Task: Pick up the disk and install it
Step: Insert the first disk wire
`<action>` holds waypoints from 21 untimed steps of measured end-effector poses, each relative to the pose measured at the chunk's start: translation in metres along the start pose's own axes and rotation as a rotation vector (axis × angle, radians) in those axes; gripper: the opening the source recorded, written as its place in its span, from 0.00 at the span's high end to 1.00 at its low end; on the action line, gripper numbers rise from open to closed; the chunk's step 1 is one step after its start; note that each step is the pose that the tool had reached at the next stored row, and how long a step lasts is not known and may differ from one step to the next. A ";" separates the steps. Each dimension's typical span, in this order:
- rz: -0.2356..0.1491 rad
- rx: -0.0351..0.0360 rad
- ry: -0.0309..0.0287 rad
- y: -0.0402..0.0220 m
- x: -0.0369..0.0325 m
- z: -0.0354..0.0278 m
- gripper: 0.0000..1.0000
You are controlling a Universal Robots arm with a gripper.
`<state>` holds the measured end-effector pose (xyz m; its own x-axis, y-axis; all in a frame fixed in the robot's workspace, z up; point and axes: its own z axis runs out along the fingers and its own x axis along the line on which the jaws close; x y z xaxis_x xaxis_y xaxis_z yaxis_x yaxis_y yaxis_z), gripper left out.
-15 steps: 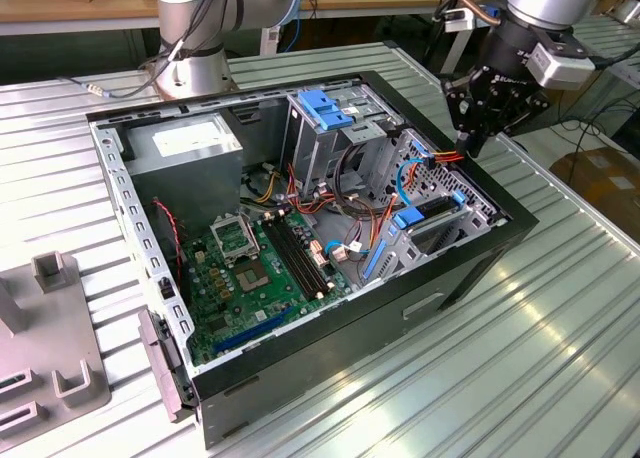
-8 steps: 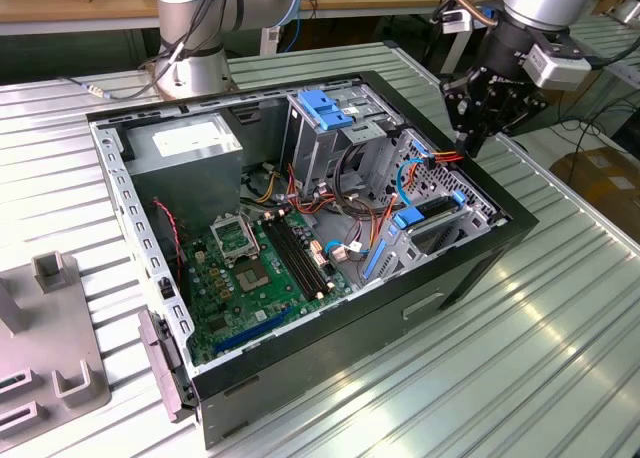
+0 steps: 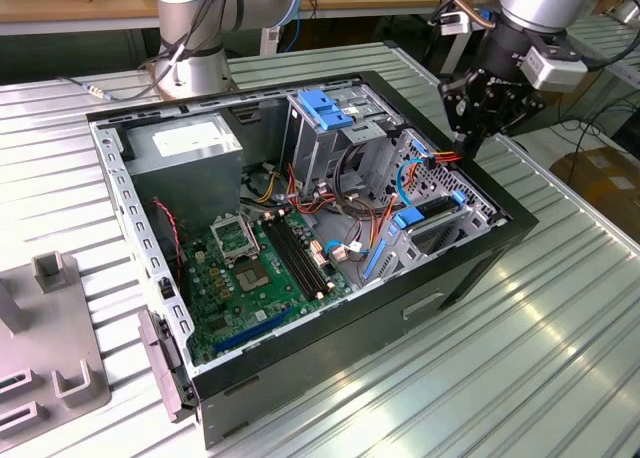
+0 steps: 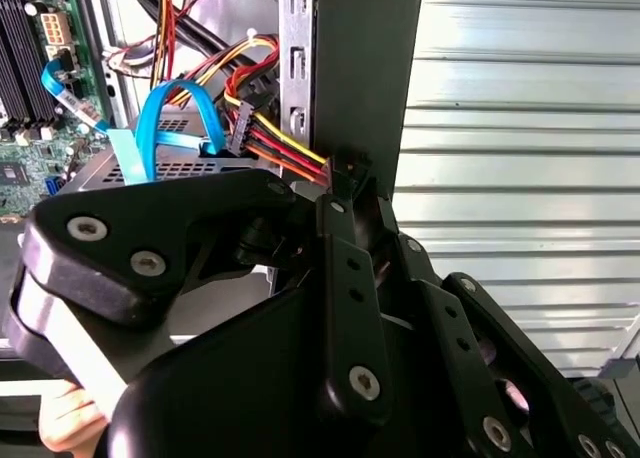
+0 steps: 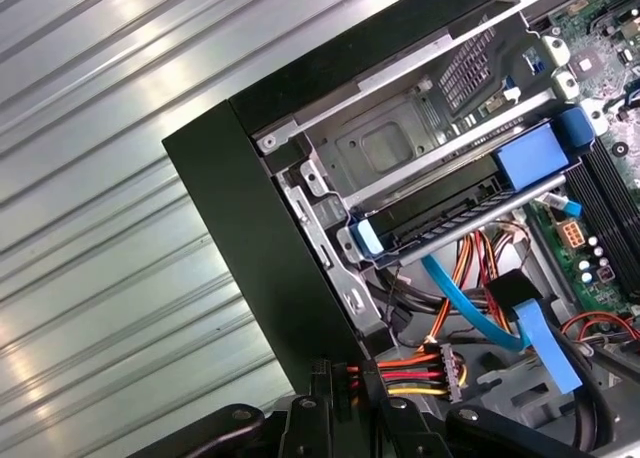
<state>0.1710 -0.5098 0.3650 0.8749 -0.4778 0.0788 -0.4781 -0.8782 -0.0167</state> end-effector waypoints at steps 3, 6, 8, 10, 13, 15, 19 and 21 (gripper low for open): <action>0.000 0.0006 0.0016 -0.0002 0.0003 0.0012 0.75; 0.000 0.0005 0.0023 -0.0001 0.0003 0.0012 0.76; 0.000 0.0014 0.0017 -0.0002 0.0003 0.0005 0.83; 0.000 0.0011 0.0019 -0.0002 0.0005 -0.0021 0.83; 0.014 0.0000 0.0022 -0.0002 0.0005 -0.0035 0.83; 0.063 -0.0040 0.0031 -0.0002 0.0005 -0.0035 0.83; 0.113 -0.0081 0.0040 -0.0002 0.0005 -0.0035 0.83; 0.117 -0.0084 0.0040 0.0001 0.0001 -0.0035 0.83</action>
<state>0.1707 -0.5098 0.3684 0.8127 -0.5770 0.0808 -0.5777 -0.8161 -0.0177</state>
